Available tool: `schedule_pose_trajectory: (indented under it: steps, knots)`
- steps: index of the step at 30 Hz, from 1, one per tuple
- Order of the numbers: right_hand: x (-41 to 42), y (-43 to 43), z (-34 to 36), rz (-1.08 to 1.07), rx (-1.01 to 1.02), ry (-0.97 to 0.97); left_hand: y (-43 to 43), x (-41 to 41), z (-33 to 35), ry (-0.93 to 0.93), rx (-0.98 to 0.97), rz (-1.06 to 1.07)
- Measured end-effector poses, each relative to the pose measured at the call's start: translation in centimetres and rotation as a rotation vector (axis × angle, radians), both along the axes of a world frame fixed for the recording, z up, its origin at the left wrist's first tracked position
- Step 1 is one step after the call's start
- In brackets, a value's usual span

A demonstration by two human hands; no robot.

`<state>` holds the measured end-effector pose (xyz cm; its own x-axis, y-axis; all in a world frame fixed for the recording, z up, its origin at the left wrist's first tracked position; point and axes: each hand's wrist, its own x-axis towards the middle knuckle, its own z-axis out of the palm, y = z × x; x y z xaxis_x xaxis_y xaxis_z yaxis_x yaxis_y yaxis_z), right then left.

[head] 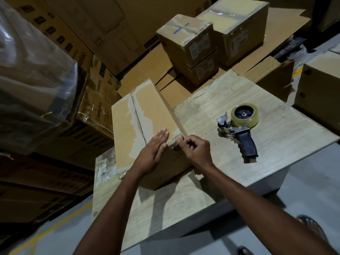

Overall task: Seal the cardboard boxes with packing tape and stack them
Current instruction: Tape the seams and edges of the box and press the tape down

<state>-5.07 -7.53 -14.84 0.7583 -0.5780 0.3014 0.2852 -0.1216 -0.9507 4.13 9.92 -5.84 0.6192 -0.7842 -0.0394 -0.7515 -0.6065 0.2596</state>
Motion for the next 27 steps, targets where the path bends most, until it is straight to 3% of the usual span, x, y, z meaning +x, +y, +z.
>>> schedule_pose_trajectory:
  steps: [9, 15, 18, 23, 27]
  knots:
    - [-0.3, -1.2, -0.1, 0.185, -0.015, 0.039, 0.1, 0.1, 0.0, 0.005, -0.010, -0.009]
    - [0.5, -3.7, 0.0, 0.145, -0.035, 0.138, 1.6, 0.3, 0.3, -0.045, 0.026, -0.020]
    - [1.1, -4.6, -0.2, 0.176, -0.126, 0.103, 3.9, 0.3, -0.1, -0.132, 0.022, 0.005]
    - [2.2, -4.3, -0.7, 0.119, -0.270, 0.012, 7.2, -0.4, -1.3, -0.194, 0.057, 0.224]
    - [1.8, -4.9, -1.3, 0.111, -0.398, -0.011, 7.4, -0.3, -2.1, -0.250, 0.073, 0.225]
